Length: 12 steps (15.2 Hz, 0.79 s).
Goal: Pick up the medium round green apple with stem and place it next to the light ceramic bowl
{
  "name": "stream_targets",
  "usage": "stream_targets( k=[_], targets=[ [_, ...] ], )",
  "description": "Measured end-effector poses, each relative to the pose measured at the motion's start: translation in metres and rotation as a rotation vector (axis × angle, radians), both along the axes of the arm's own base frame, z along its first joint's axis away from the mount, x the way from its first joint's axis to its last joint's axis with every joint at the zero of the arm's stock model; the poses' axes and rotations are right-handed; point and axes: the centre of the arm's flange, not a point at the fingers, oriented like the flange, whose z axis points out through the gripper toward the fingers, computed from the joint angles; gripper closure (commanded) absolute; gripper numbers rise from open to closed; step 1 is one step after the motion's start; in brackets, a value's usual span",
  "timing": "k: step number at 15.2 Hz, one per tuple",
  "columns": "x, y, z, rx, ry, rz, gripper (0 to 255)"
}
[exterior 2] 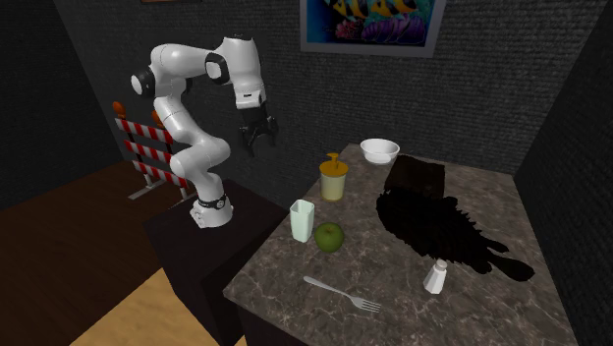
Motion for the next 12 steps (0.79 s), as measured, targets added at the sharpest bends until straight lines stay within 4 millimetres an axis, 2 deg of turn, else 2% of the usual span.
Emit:
stream_targets(
  k=[2,4,6,12],
  targets=[
    [0.004,0.001,-0.004,-0.001,-0.001,0.007,0],
    [0.022,-0.001,-0.014,-0.006,-0.005,0.03,0],
    [0.035,-0.001,-0.033,-0.01,-0.01,0.058,0],
    [0.099,0.009,-0.075,-0.027,-0.029,0.146,0]
  ],
)
